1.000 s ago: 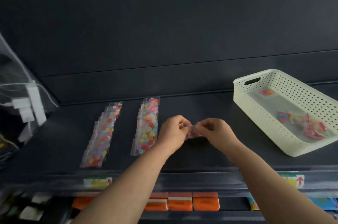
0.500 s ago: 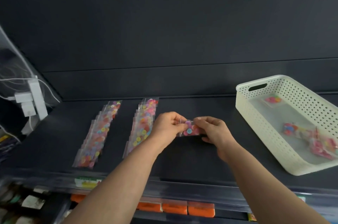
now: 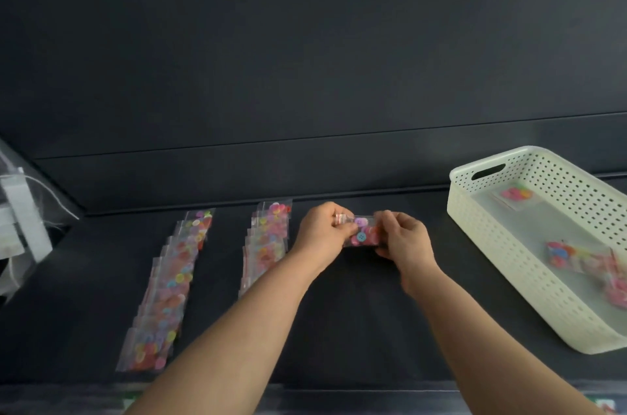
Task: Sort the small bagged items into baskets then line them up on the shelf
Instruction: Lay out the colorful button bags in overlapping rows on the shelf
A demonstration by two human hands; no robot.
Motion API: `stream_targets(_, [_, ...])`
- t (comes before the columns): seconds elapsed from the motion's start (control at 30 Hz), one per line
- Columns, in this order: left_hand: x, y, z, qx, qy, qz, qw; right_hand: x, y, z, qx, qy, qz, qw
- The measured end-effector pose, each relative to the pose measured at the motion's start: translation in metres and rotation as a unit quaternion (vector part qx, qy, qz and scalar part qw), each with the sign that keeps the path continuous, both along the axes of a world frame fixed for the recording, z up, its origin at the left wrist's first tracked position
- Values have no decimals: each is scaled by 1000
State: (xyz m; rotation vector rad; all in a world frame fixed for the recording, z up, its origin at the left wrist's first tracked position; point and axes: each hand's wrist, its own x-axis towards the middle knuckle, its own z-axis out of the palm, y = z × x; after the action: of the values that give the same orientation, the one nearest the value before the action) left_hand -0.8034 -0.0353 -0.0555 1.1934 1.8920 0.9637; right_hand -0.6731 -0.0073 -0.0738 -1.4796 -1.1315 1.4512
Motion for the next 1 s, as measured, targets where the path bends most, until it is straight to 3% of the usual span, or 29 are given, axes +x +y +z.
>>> stream_targets(0.07, [-4, 3, -3, -18, 62, -9, 998, 4, 0, -5, 82, -156, 40, 983])
stream_targets(0.17, [-13, 2, -7, -38, 241, -46, 969, 12, -4, -9, 231, -348, 109, 902])
stream_targets(0.23, [-18, -2, -7, 0, 332, -75, 940, 14, -8, -9, 308, -395, 150, 853])
stream_targets(0.3, [-20, -5, -7, 19, 349, -128, 928, 13, -8, -10, 348, -425, 195, 813])
stream_targets(0.4, [-21, -4, -12, 4, 372, -195, 908, 7, -5, -13, 355, -489, 227, 764])
stream_targets(0.5, [-23, 3, -17, -5, 418, -196, 887, -6, 3, -14, 342, -542, 244, 728])
stream_targets(0.67, [-29, 15, -18, -22, 434, -196, 879, -23, 18, -9, 312, -570, 260, 715])
stream_targets(0.87, [-17, 18, -2, 42, 335, -153, 929, 21, 11, 18, 322, -617, 145, 703])
stream_targets(1.0, [27, 20, 22, 107, 274, -161, 942, 72, 1, 42, 301, -634, 68, 709])
